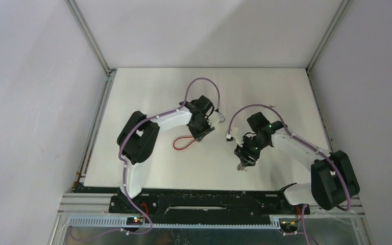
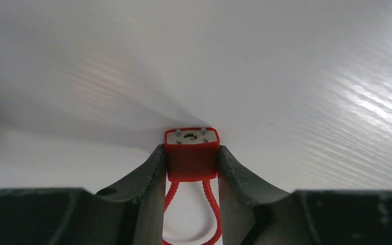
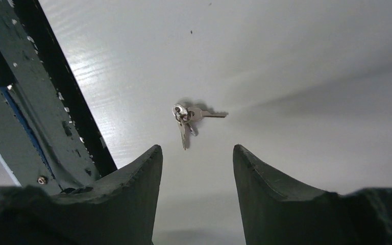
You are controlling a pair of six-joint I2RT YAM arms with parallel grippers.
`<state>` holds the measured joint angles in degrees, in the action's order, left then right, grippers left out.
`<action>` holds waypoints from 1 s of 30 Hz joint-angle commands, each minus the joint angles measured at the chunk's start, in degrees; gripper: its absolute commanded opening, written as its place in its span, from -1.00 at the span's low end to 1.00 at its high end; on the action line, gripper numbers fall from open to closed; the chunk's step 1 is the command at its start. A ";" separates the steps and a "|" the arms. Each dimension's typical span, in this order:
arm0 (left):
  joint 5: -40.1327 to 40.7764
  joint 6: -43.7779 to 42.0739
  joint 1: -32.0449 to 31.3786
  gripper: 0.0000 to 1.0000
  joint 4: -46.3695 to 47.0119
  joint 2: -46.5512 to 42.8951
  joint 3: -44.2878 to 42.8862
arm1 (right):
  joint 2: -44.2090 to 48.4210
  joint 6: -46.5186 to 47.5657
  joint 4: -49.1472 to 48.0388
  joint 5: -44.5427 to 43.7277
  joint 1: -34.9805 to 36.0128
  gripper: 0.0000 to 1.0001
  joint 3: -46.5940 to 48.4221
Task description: Unlock with the key
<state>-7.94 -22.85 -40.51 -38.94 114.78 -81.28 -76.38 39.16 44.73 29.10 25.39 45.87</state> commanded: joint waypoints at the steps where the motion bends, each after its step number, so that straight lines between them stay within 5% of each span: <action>1: 2.83 0.87 3.84 -0.25 -0.55 1.97 -4.69 | -4.39 4.23 0.46 -0.02 0.23 0.10 -0.28; 10: 1.65 0.61 7.35 0.34 -1.49 -0.44 -4.74 | -8.97 4.24 -1.02 -1.20 4.32 0.06 -0.69; 15: 1.15 0.61 7.96 0.39 -1.45 -3.23 -4.09 | -10.60 3.31 -1.97 -2.97 6.27 -0.04 -0.69; 24: -5.86 -1.02 9.91 0.42 -1.44 -12.66 -2.45 | -8.63 1.89 -2.17 -4.75 7.25 -1.00 1.41; 30: -15.43 -1.26 10.01 0.43 -1.08 -19.70 -1.50 | -1.84 3.08 1.55 -0.72 6.50 -1.00 6.67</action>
<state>-14.20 -23.16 -30.57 -40.86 100.57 -83.61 -84.23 41.19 44.38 25.12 32.42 47.20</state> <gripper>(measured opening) 0.711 0.007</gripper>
